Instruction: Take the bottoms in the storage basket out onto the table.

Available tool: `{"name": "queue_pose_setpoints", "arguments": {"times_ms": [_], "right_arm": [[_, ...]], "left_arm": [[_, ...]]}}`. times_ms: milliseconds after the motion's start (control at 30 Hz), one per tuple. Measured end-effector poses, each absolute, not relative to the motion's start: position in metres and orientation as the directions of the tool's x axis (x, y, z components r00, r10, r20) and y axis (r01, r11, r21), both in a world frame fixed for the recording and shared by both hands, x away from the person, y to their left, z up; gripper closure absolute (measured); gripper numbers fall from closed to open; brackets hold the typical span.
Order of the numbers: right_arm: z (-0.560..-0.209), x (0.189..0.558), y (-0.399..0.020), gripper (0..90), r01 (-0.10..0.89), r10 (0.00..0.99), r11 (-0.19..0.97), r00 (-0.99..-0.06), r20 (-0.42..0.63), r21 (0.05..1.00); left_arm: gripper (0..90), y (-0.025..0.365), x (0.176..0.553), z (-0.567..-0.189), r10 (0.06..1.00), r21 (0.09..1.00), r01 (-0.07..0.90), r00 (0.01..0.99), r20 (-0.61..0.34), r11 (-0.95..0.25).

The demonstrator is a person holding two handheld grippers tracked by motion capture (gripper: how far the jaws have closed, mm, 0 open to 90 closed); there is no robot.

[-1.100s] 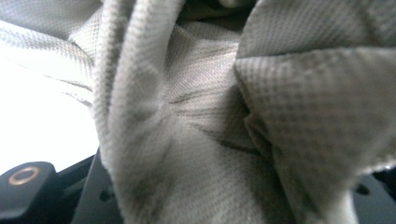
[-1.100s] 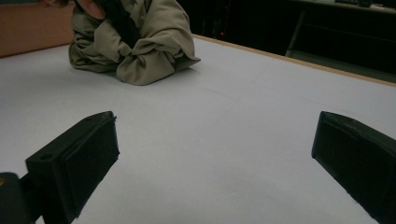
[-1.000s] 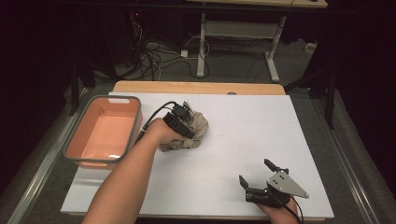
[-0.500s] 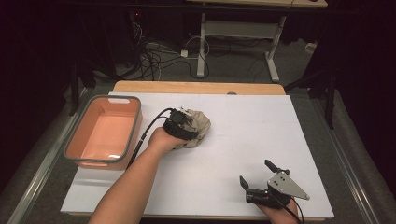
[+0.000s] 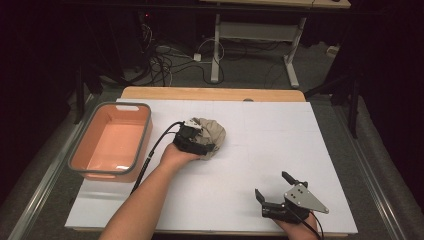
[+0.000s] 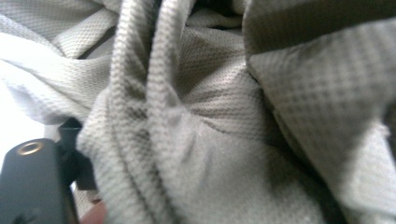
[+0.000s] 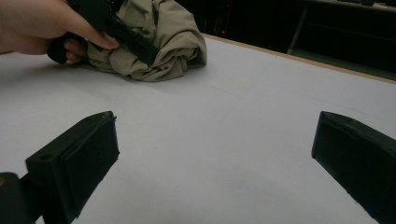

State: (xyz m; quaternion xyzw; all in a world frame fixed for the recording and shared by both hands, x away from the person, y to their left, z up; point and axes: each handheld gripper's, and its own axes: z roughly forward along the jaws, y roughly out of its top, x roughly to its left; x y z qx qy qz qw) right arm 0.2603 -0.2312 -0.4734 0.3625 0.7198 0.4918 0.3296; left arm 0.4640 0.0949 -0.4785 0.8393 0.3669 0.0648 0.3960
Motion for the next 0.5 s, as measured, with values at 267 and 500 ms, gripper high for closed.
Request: {"name": "queue_pose_setpoints", "arguments": {"times_ms": [267,500], "right_arm": [[-0.4740,0.2603,-0.2310,1.6,0.199,0.846,0.255,-0.521,-0.118,0.946],[-0.4740,0.2603,-0.2318,1.6,0.201,0.846,0.253,-0.520,-0.116,0.946]], "left_arm": [[3.6,0.0916,0.4618,-0.4812,0.655,0.716,0.549,0.736,-0.169,-0.431],[0.0,0.0911,0.4604,-0.4799,0.653,0.721,0.544,0.739,-0.169,-0.430]]}}
